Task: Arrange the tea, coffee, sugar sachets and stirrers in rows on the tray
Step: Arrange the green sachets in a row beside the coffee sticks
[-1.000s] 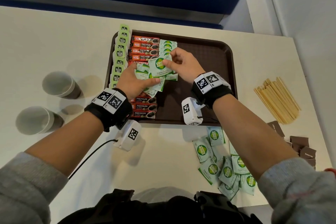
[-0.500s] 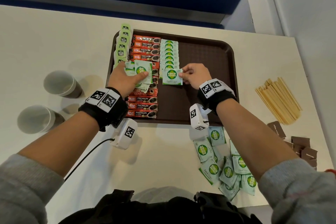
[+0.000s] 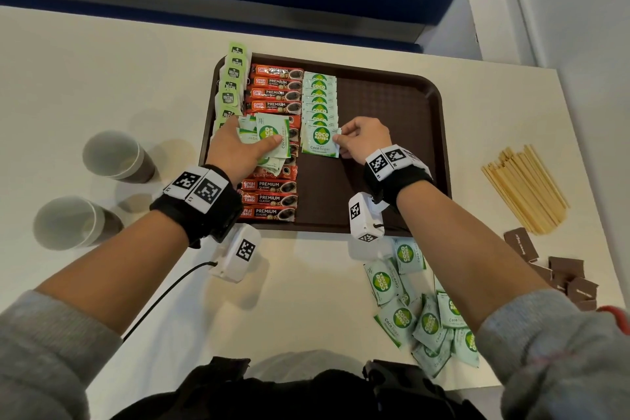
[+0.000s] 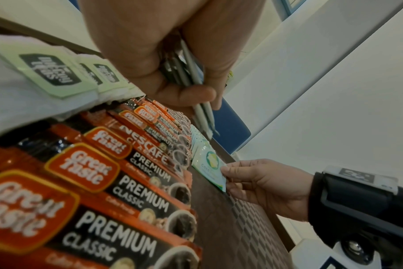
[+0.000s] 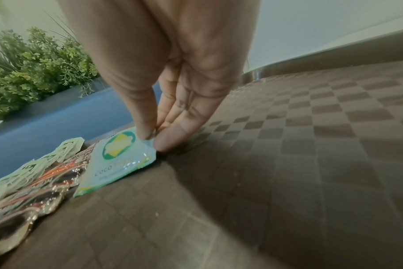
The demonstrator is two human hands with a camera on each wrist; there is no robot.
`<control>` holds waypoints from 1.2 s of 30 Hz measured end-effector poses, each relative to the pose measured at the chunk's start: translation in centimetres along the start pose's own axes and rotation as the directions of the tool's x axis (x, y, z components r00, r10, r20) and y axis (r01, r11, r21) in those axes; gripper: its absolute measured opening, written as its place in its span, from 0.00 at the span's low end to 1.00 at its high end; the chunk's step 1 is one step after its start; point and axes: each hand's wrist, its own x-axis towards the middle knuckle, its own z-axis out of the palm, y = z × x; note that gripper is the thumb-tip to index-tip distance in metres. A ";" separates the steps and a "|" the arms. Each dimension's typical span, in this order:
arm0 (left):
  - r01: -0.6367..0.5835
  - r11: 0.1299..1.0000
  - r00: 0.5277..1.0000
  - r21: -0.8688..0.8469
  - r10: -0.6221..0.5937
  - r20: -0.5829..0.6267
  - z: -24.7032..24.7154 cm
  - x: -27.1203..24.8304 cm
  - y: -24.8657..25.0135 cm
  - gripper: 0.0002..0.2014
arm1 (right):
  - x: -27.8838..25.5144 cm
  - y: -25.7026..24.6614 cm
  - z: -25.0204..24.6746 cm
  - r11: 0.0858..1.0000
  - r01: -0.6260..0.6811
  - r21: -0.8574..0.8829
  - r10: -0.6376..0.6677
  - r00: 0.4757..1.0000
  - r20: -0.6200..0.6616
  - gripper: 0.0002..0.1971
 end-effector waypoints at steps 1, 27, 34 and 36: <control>0.000 1.000 1.000 -0.001 0.000 -0.001 0.0 0.0 -0.1 0.23 | 0.0 0.0 0.0 1.000 -0.004 0.000 0.004 1.000 -0.002 0.06; -0.010 1.000 1.000 0.025 0.010 0.010 0.3 -0.3 0.0 0.19 | 0.1 -0.3 0.3 0.998 0.029 -0.053 -0.030 0.999 -0.017 0.11; -0.008 1.000 0.999 -0.001 0.008 0.040 0.4 -0.3 -0.2 0.17 | 0.3 -0.2 0.2 0.997 0.061 -0.049 -0.062 0.998 -0.033 0.11; -0.005 1.000 0.999 -0.006 0.006 0.039 0.5 -0.4 -0.1 0.18 | 0.3 -0.1 0.2 0.995 0.076 -0.067 -0.078 0.996 -0.040 0.10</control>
